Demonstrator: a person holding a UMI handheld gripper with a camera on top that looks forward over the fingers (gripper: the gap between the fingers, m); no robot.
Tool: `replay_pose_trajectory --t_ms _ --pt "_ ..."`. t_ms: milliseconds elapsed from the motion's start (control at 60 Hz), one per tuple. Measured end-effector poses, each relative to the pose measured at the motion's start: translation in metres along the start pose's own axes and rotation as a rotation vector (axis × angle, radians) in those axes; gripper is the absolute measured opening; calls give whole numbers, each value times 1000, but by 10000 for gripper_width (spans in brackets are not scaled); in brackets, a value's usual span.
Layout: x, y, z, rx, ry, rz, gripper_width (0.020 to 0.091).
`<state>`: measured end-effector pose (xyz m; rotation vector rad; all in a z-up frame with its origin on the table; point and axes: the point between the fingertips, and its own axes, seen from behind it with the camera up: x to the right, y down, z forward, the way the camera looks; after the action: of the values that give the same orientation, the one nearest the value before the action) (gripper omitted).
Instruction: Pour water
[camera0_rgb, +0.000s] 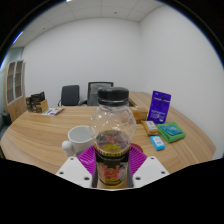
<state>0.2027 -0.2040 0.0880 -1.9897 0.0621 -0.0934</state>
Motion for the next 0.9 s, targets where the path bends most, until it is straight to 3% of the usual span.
replay_pose_trajectory --t_ms 167,400,600,800,900 --pt "35 -46 -8 18 156 -194 399" --pt "66 -113 6 31 413 -848 399" --pt "58 -139 32 -21 580 -1551 399" --pt "52 -123 57 -111 604 -1914 403" --pt "48 -118 61 -115 579 -1956 403"
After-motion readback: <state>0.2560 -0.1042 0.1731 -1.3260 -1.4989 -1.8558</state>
